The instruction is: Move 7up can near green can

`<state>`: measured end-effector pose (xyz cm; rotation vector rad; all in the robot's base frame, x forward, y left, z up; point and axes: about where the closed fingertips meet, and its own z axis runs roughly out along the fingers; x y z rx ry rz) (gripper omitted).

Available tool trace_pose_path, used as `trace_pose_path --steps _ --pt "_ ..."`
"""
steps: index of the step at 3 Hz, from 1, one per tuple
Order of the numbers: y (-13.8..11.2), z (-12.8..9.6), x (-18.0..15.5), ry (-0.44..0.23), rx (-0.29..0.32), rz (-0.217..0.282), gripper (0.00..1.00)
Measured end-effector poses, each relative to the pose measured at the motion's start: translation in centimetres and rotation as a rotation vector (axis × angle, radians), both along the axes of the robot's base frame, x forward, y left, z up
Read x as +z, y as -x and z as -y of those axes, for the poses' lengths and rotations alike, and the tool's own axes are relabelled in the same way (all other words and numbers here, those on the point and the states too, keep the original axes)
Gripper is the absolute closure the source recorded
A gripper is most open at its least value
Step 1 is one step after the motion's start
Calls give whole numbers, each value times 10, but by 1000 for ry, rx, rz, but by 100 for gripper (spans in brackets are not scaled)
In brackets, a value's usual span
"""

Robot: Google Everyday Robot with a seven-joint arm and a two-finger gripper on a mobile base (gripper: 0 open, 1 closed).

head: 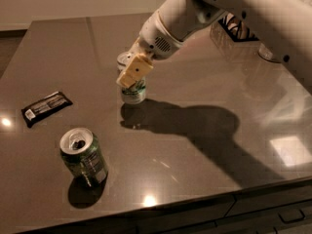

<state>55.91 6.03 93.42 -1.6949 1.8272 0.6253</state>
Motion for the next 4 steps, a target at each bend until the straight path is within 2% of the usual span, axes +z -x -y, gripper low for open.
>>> trace_pose_path --steps 1,2,4 --pt "28 -5 -3 -7 111 0 100" --pt "54 -8 -8 -11 220 25 100" --pt "94 -6 -19 -23 389 61 100"
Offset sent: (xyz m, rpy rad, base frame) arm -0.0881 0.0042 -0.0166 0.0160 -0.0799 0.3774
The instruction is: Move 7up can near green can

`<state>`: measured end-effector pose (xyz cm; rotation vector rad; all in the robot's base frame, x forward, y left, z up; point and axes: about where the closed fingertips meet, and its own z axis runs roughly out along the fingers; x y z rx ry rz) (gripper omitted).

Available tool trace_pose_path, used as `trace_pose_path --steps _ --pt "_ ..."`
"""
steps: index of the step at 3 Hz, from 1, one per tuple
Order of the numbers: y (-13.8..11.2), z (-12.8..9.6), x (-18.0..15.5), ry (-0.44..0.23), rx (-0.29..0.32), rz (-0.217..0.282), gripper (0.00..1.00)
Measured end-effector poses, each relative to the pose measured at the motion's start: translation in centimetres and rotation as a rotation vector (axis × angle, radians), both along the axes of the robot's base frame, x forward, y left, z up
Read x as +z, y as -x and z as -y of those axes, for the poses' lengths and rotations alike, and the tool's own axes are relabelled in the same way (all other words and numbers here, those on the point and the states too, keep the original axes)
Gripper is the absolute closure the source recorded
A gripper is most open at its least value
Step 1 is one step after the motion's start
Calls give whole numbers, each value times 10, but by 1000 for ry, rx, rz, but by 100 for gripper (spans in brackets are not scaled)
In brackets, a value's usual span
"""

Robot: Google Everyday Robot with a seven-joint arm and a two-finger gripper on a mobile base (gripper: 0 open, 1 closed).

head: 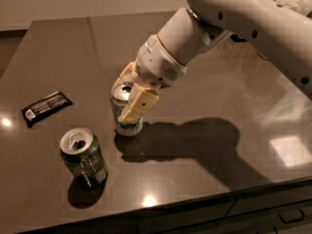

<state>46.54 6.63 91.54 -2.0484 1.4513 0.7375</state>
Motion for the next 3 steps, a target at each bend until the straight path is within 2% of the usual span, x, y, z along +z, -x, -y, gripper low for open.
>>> trace_pose_path --steps 2,3 --pt "22 -8 -4 -20 90 -44 100" --pt "34 -14 -11 -10 115 -55 77"
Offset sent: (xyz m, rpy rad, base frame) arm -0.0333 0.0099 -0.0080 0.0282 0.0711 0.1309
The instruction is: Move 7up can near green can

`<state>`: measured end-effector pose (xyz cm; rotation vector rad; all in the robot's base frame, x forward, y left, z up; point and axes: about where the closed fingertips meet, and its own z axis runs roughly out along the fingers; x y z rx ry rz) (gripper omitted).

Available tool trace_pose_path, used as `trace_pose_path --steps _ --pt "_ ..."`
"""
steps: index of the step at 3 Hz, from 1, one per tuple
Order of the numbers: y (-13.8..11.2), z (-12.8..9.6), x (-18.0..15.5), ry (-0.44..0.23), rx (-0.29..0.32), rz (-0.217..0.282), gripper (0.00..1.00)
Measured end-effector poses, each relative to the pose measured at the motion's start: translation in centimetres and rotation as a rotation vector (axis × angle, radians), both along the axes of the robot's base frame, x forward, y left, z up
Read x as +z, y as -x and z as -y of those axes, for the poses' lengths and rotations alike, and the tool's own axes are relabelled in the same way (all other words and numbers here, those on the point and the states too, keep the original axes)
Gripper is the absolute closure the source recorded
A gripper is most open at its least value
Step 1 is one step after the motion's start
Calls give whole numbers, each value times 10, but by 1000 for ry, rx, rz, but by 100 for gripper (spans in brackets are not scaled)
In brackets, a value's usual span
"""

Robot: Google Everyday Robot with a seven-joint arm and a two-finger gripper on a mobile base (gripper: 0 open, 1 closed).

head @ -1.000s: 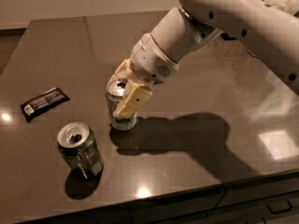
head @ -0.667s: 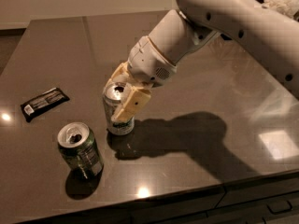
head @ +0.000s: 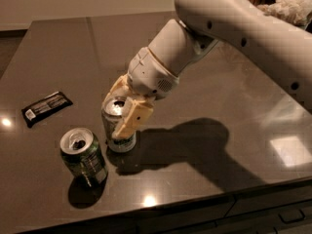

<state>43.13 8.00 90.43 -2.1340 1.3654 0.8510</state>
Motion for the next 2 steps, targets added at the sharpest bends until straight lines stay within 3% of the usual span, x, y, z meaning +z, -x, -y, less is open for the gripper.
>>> trace_pose_path --steps 2 --pt "9 -5 -8 4 11 -9 31"
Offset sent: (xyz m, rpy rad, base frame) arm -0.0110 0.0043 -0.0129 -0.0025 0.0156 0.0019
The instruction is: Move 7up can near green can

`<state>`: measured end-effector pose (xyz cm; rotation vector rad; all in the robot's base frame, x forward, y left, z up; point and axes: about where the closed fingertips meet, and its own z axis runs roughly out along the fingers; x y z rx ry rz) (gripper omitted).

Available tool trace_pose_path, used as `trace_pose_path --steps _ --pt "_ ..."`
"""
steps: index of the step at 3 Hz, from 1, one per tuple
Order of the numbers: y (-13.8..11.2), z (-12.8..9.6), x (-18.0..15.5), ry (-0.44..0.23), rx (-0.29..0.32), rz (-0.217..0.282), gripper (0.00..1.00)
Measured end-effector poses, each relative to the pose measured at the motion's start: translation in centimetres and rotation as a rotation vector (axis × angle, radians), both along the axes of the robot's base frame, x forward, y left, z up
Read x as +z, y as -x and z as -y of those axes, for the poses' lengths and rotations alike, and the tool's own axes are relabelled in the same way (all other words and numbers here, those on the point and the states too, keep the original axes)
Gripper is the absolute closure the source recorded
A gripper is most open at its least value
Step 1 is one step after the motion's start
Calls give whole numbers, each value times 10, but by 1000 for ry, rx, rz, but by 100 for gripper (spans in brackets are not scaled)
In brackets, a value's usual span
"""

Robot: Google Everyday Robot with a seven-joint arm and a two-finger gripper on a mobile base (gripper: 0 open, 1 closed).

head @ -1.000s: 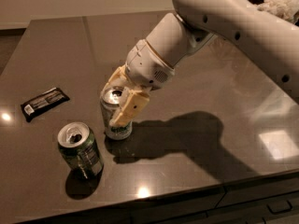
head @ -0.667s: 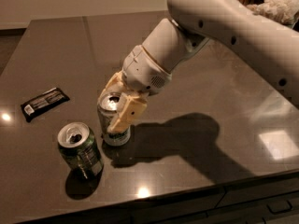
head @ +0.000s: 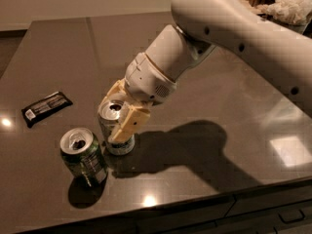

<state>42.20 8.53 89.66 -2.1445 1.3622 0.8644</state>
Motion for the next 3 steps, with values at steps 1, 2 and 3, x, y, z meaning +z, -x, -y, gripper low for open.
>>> trace_pose_path --steps 1,2,3 --pt "1 -1 0 1 3 1 8" --pt "1 -2 1 1 4 2 0" --pt "1 -2 1 1 4 3 0"
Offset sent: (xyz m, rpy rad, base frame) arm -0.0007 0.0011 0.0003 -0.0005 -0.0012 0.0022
